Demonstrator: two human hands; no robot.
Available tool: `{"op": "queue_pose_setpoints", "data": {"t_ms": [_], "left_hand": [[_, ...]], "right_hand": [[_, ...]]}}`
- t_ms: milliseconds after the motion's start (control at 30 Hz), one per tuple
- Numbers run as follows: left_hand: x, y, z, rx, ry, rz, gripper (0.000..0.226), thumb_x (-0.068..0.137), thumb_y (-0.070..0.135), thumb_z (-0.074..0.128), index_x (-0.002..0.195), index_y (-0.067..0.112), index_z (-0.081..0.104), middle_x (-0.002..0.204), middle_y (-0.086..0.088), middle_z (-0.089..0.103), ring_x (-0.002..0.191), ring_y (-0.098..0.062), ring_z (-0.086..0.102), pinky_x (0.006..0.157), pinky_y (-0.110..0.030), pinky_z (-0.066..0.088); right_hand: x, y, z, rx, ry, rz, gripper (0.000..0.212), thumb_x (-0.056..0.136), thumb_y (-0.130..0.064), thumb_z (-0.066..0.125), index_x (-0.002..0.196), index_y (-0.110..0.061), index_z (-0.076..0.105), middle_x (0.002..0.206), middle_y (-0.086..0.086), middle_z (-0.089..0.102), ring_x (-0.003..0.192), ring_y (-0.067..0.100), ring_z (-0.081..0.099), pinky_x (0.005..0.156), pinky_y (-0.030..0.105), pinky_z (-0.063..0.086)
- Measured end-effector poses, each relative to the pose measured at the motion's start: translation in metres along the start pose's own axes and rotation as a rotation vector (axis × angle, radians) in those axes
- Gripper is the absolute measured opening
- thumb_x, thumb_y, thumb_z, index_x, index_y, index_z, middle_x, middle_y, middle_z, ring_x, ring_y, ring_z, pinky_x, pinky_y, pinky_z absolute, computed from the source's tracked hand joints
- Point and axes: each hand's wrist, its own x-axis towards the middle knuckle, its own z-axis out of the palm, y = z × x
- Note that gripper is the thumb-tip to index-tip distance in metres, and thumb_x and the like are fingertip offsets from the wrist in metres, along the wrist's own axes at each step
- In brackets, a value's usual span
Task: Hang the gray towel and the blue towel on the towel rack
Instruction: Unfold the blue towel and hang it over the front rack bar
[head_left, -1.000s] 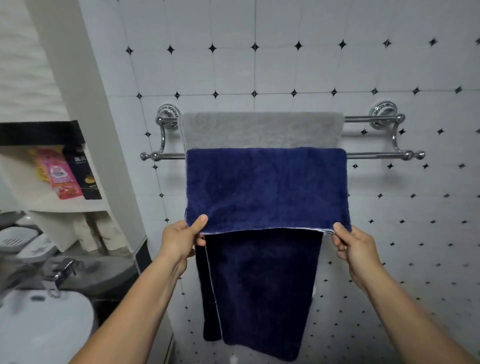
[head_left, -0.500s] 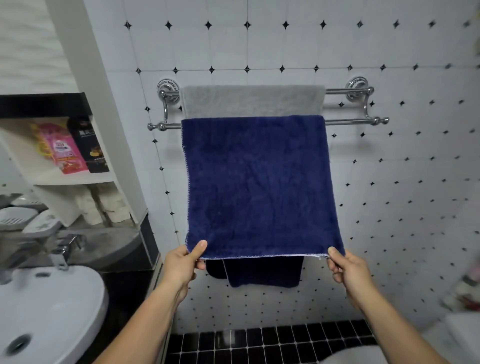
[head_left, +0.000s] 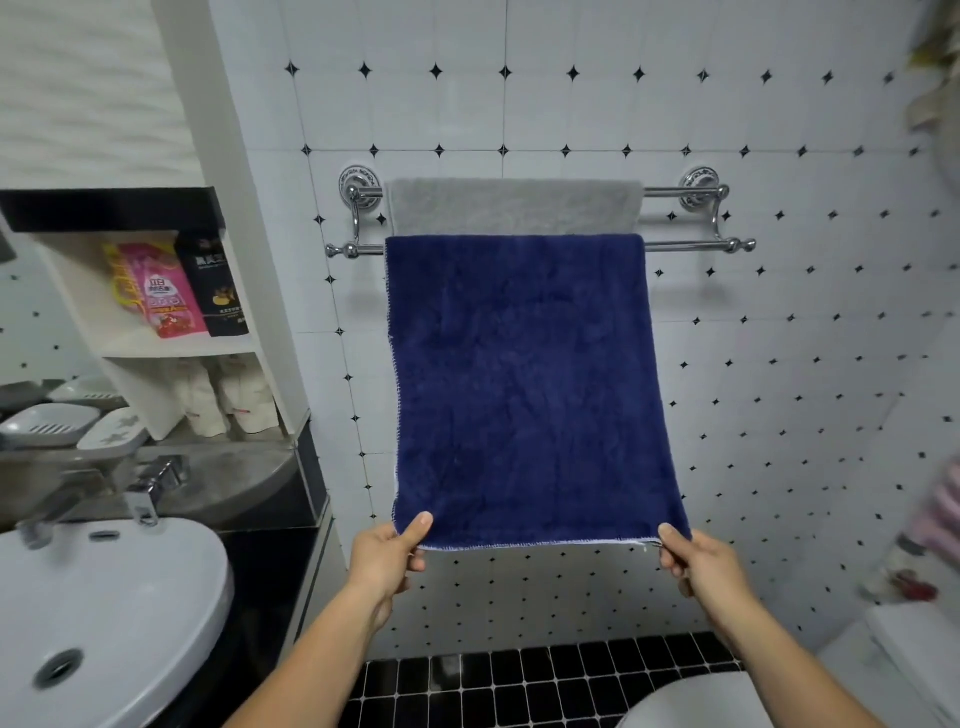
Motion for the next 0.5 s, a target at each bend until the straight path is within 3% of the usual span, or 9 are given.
{"op": "queue_pose_setpoints", "data": {"t_ms": [133,367,500], "left_hand": [[0.013,-0.001,0.001,0.053,-0.01,-0.017,0.035,0.081,0.035,0.075,0.092,0.002,0.069,0.059,-0.001,0.062,0.049,-0.012,0.051,0.044,-0.022,0.039],[0.042,-0.021,0.013,0.126,0.057,-0.05,0.027,0.083,0.032,0.073,0.077,0.007,0.063,0.054,-0.003,0.059,0.054,-0.019,0.05,0.046,-0.025,0.037],[0.06,-0.038,0.017,0.155,0.071,-0.115,0.029,0.084,0.031,0.072,0.086,0.002,0.066,0.053,-0.004,0.06,0.057,-0.022,0.049,0.046,-0.027,0.036]], "right_hand": [[0.011,-0.003,-0.002,-0.145,0.01,0.006,0.041,0.093,-0.034,0.057,0.06,-0.009,0.058,0.05,0.0,0.051,0.05,0.016,0.042,0.051,0.028,0.035],[0.041,0.024,0.016,-0.177,0.018,0.098,0.042,0.093,-0.033,0.057,0.057,-0.011,0.055,0.051,0.002,0.049,0.055,0.02,0.044,0.057,0.031,0.035],[0.068,0.043,0.024,-0.211,-0.056,0.149,0.043,0.094,-0.031,0.057,0.056,-0.011,0.056,0.047,-0.001,0.055,0.057,0.02,0.05,0.065,0.032,0.037]]}}
